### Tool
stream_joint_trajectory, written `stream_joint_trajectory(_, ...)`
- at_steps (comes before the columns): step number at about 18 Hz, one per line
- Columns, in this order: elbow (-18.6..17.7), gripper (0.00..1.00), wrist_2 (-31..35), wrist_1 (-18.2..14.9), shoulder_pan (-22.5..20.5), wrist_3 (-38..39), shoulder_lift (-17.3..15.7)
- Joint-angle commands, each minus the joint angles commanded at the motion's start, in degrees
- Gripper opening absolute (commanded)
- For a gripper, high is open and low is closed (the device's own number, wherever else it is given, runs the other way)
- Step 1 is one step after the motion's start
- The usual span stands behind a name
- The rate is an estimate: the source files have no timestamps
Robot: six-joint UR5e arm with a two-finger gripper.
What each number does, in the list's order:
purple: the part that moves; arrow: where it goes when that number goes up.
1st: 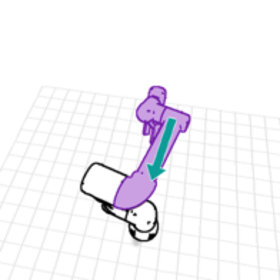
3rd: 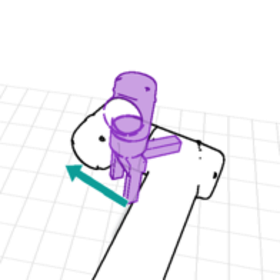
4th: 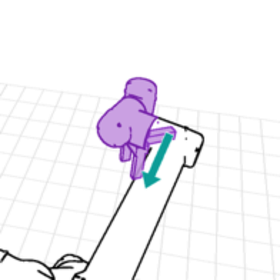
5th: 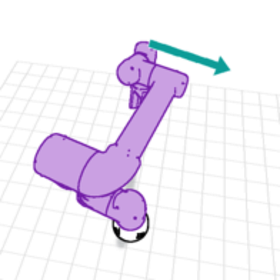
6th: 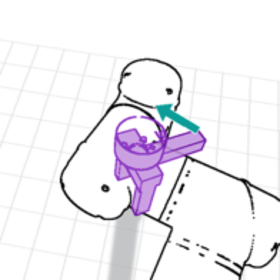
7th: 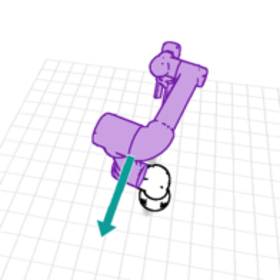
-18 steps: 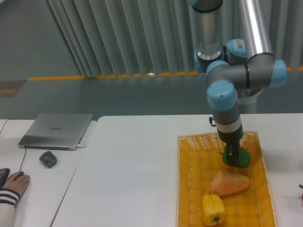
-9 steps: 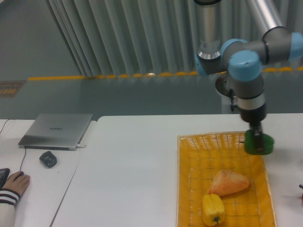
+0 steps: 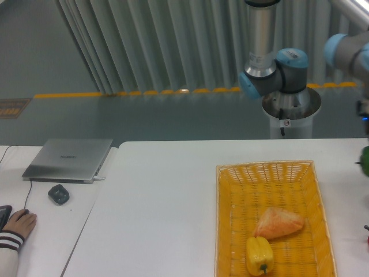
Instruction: Place the green pepper on the table
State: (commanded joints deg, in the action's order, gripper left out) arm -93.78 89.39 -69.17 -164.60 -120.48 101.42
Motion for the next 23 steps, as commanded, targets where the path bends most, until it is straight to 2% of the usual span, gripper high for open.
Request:
stream_joint_trajectory(3, 0.00, 0.75, -0.45, 0.09, -3.52, -3.43, 2.28)
stream_joint_trajectory(7, -0.26, 0.76, -0.45, 0.27, -4.85, -4.23, 5.18)
stream_joint_trajectory(11, -1.05, 0.79, -0.45, 0.27, -4.94, -5.46, 6.07)
stream_joint_trajectory(18, -1.49, 0.81, -0.36, 1.93, -4.68, -10.91, 9.67)
stream_joint_trajectory(19, -1.49, 0.86, -0.36, 1.94, -4.59, -11.26, 9.68)
stream_joint_trajectory(20, -1.49, 1.00, -0.36, 1.94, -4.50, -11.35, 9.59)
stream_joint_trajectory(23, -1.49, 1.00, -0.45, 1.85, -4.76, -11.61, 8.89)
